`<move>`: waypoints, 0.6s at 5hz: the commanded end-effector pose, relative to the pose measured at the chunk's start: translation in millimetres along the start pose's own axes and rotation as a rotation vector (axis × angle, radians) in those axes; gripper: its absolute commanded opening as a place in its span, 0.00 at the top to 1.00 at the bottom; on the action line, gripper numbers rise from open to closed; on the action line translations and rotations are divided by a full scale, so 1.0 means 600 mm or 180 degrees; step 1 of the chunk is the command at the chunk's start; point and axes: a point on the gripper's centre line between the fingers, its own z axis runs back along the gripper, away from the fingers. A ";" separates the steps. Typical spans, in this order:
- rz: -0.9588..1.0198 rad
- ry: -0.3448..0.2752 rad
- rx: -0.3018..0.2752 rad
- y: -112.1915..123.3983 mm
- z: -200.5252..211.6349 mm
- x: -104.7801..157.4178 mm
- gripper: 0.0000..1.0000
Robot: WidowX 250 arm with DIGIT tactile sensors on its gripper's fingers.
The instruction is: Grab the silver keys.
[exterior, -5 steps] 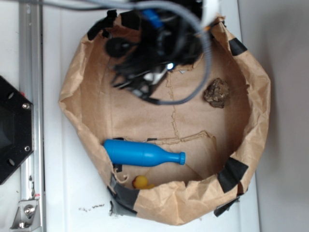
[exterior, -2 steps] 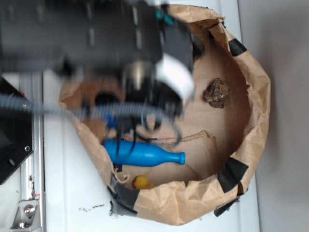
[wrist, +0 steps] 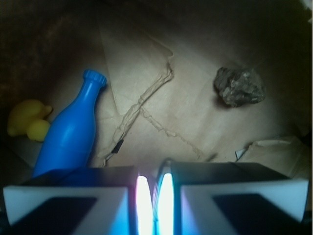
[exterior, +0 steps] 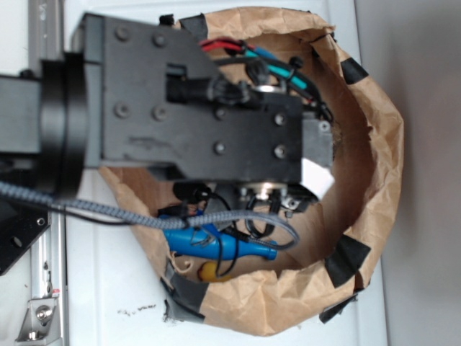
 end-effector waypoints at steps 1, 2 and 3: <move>0.0055 -0.0189 0.0044 0.023 0.038 0.015 1.00; 0.0038 -0.0203 0.0033 0.024 0.039 0.012 1.00; 0.0053 -0.0225 0.0009 0.030 0.042 0.012 1.00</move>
